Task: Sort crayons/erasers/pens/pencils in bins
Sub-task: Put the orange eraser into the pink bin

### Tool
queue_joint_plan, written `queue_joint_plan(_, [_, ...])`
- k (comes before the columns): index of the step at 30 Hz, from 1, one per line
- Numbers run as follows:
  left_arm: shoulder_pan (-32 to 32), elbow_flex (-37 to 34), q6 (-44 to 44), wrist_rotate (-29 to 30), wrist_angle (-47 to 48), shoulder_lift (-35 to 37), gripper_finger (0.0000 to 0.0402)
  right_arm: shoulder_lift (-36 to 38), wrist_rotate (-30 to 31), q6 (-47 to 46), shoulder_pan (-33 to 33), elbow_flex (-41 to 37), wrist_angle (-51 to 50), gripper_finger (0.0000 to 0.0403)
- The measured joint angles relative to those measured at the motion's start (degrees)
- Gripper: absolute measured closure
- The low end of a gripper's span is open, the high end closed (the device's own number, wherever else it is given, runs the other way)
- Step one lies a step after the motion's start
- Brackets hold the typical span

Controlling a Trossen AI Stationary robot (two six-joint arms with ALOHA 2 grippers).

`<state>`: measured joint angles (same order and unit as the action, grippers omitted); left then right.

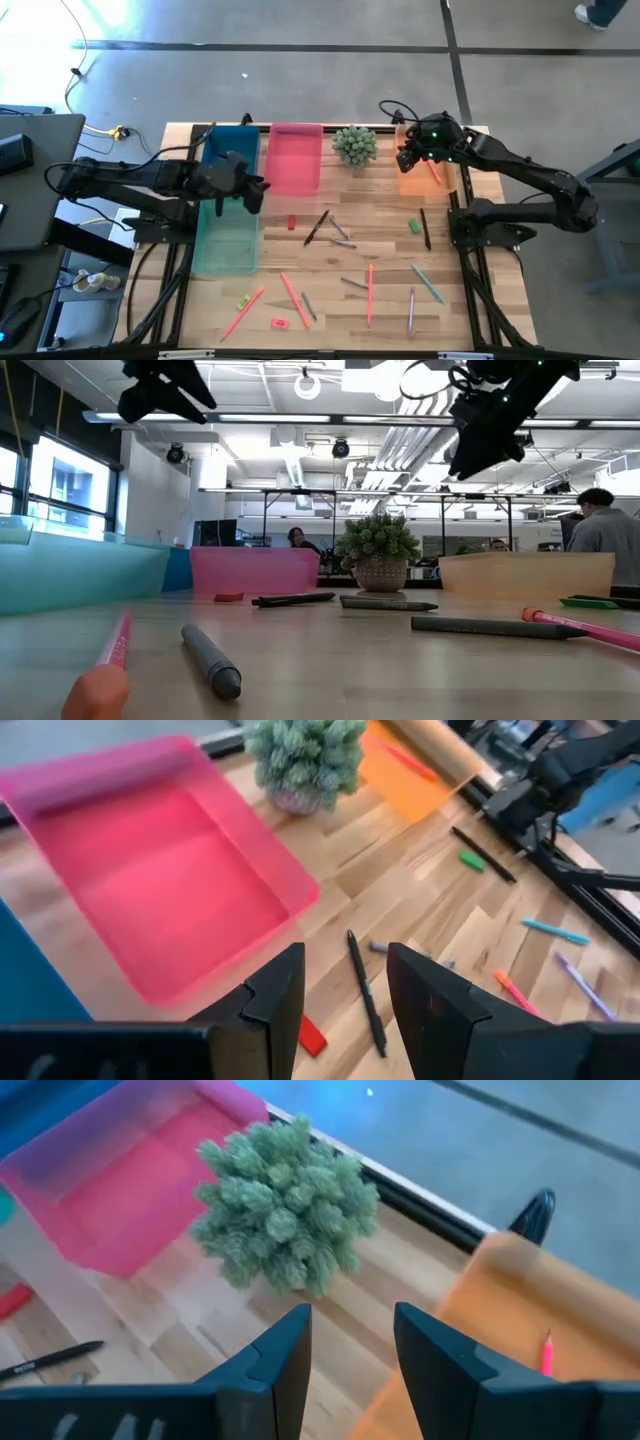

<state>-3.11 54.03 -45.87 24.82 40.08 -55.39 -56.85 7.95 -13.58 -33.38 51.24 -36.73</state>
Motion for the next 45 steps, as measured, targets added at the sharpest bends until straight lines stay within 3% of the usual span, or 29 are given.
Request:
queue_joint_plan(8, [-1.96,5.33,-11.73,-5.62,7.28,-10.67,0.0271,-0.10,2.08,2.08,0.94,0.00,0.34,0.0265])
queue_joint_plan(19, [-2.54,5.49,-19.53,-13.75,7.07,-22.50,0.0271,-0.12,2.08,3.58,0.94,0.02,0.13,0.0265])
queue_joint_plan(45, [-2.42,5.48,-23.96,-14.10,-1.38,-39.20,0.0271,-0.14,2.74,5.54,0.89,0.02,-0.31,0.0265])
